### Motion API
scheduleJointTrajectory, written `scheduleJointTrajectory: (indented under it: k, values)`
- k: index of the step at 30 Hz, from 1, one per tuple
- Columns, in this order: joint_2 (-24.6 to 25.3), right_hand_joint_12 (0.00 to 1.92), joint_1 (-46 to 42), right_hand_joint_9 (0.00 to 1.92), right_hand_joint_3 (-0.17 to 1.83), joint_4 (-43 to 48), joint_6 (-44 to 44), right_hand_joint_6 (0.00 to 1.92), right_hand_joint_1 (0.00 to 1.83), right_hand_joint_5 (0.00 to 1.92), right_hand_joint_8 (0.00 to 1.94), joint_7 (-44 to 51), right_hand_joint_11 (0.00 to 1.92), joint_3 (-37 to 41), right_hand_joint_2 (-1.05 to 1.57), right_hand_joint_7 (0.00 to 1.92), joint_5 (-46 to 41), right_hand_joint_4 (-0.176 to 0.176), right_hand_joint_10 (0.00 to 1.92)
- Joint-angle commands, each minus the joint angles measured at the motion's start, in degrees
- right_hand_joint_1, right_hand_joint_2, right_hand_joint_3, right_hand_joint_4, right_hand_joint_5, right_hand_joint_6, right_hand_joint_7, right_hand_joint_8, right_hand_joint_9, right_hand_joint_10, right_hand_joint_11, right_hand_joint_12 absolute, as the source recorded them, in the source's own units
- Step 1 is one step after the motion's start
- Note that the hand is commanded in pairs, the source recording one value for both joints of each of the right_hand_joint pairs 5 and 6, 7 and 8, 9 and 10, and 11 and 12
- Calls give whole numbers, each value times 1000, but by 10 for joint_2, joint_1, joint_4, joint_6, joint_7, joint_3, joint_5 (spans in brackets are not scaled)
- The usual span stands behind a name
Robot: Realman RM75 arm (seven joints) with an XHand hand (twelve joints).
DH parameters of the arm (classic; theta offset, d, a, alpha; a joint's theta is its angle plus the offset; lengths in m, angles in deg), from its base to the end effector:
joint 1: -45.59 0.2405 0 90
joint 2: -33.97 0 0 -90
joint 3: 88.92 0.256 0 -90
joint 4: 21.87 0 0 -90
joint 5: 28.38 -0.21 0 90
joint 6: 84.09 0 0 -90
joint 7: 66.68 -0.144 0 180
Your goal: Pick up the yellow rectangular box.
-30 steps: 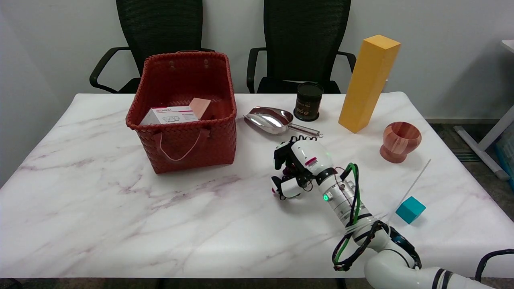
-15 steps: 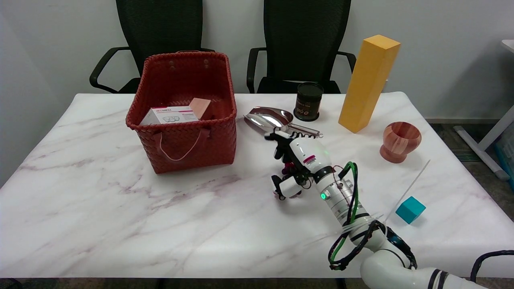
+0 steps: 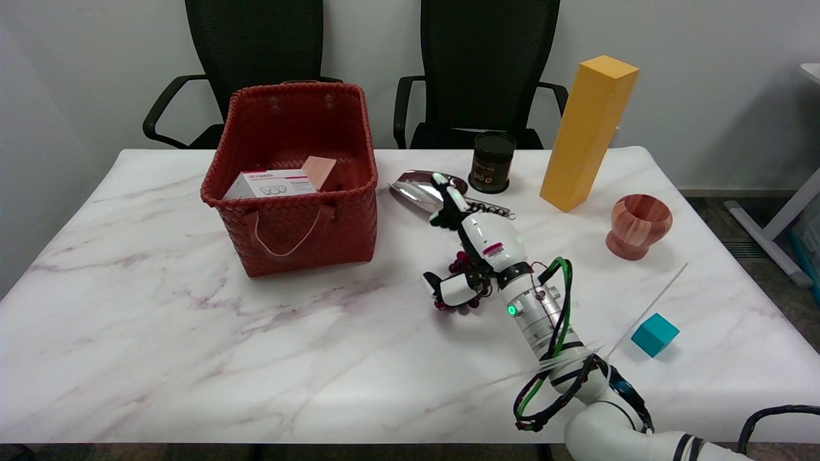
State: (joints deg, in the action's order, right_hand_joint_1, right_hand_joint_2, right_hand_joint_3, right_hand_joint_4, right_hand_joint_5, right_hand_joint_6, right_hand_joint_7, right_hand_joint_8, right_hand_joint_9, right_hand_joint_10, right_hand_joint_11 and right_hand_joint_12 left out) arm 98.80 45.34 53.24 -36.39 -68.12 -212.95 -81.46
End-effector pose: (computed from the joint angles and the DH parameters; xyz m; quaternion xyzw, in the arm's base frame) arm -0.2929 -0.3058 0.2619 0.7197 -0.0916 0.2579 0.6381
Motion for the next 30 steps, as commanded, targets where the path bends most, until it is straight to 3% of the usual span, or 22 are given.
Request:
scheduleJointTrajectory:
  k: [1, 12, 30]
  values:
    - [19, 485, 1, 507, 1150, 7, 67, 47, 1169, 47, 532, 0, 485, 3, 282, 532, -21, 0, 507]
    - [19, 402, 3, 443, 1160, 8, 99, 61, 1157, 61, 459, -54, 402, 7, 200, 459, -64, 0, 443]
    - [19, 254, 15, 400, 633, 14, 127, 0, 1138, 0, 346, -176, 254, 21, -4, 346, -141, 0, 400]
